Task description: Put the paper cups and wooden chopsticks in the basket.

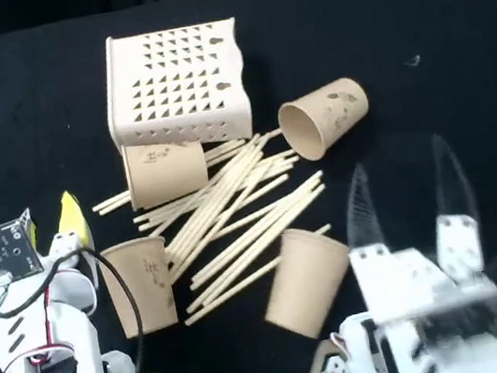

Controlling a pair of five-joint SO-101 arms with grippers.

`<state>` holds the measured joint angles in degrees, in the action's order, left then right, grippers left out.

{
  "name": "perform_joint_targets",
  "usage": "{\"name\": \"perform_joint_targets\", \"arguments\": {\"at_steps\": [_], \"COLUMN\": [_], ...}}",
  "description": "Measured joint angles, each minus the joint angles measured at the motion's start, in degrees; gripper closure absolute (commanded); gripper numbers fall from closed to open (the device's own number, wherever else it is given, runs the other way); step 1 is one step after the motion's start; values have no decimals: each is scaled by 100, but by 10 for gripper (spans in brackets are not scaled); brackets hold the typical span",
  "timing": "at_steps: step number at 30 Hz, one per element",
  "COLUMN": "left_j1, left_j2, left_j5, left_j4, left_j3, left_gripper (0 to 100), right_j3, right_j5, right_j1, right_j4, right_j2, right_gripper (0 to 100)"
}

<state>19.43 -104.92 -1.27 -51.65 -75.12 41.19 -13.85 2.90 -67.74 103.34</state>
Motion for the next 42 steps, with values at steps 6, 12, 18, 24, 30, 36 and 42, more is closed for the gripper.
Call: {"name": "perform_joint_targets", "arguments": {"at_steps": [6, 12, 18, 24, 30, 36, 42], "left_j1": [0, 0, -9, 0, 9, -35, -185], "left_j2": [879, 3024, 6119, 8492, 9064, 9116, 9116], "left_j5": [79, 79, 316, 1125, 1196, 1222, 1222], "left_j4": [255, 571, 589, 589, 642, 642, 642], "left_j3": [536, 1626, 2585, 3314, 3385, 3385, 3385], "left_gripper": [811, 812, 816, 816, 816, 816, 816], "right_j3": [-1538, -2549, -2558, -2558, -2523, -1785, -1073], "right_j5": [492, 1090, 1407, 1996, 2312, 2330, 2330], "right_j1": [18, 290, 844, 844, 879, 1503, 1653], "right_j4": [-158, -598, -246, 299, 1064, 1987, 3358], "right_j2": [-1292, -3745, -6356, -8281, -9064, -9090, -9143], "right_gripper": [733, 734, 737, 737, 738, 738, 737]}}
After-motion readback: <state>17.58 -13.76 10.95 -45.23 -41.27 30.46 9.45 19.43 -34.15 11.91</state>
